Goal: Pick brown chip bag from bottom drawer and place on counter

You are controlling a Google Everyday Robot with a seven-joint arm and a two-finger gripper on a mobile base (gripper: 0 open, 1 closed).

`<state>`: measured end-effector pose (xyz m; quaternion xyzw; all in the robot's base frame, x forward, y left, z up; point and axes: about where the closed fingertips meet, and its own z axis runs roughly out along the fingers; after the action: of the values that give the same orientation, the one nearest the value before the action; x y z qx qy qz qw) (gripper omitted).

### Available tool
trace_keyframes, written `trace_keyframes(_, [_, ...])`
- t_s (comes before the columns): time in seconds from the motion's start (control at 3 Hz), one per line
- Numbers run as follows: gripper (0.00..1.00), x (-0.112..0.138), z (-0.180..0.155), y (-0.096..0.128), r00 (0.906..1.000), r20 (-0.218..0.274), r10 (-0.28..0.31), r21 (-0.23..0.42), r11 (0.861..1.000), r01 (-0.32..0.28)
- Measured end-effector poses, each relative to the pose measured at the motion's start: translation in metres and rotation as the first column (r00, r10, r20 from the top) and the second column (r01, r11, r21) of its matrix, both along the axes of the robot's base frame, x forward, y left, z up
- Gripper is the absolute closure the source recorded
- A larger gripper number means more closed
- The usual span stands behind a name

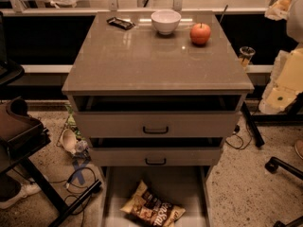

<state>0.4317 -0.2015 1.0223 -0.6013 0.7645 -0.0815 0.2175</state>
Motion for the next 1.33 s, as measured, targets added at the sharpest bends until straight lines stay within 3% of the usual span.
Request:
trace_keyframes(0.67, [0.00, -0.003, -0.013, -0.001, 0.9995, 0.029, 0.011, 0.030, 0.999, -0.012])
trace_keyframes(1.33, [0.00, -0.011, -0.117, -0.013, 0.9925, 0.093, 0.078, 0.140, 0.986, -0.091])
